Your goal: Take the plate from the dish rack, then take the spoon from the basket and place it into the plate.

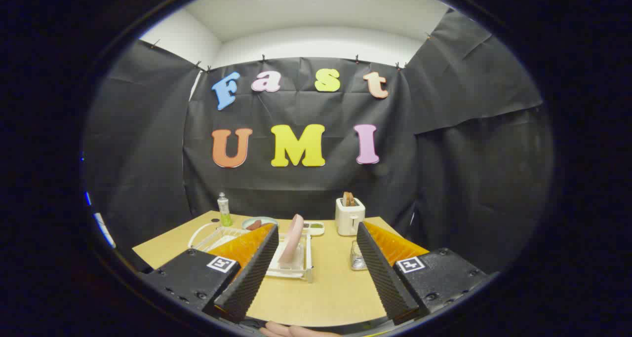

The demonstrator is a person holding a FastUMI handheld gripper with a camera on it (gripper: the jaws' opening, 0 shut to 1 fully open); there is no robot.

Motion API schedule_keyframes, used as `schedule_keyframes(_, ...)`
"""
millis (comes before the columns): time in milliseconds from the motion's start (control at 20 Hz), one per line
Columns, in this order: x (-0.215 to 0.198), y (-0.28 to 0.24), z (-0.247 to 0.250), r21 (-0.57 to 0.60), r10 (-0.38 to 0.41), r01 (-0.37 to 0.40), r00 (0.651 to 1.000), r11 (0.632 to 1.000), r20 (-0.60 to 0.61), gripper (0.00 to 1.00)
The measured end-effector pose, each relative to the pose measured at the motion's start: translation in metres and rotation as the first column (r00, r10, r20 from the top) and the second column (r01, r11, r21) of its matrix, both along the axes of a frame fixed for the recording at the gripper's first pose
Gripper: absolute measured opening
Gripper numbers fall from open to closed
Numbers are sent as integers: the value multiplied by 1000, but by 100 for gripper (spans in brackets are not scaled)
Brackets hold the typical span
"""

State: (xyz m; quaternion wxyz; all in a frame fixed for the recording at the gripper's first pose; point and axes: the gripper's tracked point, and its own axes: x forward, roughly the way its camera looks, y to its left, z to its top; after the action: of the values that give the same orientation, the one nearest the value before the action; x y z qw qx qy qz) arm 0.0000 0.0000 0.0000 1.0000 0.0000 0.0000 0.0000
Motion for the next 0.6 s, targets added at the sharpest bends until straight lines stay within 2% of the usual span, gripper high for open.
schedule_keyframes(250,4,3,-2,-7,24,-24,1000,1000,-4,100)
schedule_keyframes(600,13,-5,-1,9,12,-12,1000,1000,-14,100)
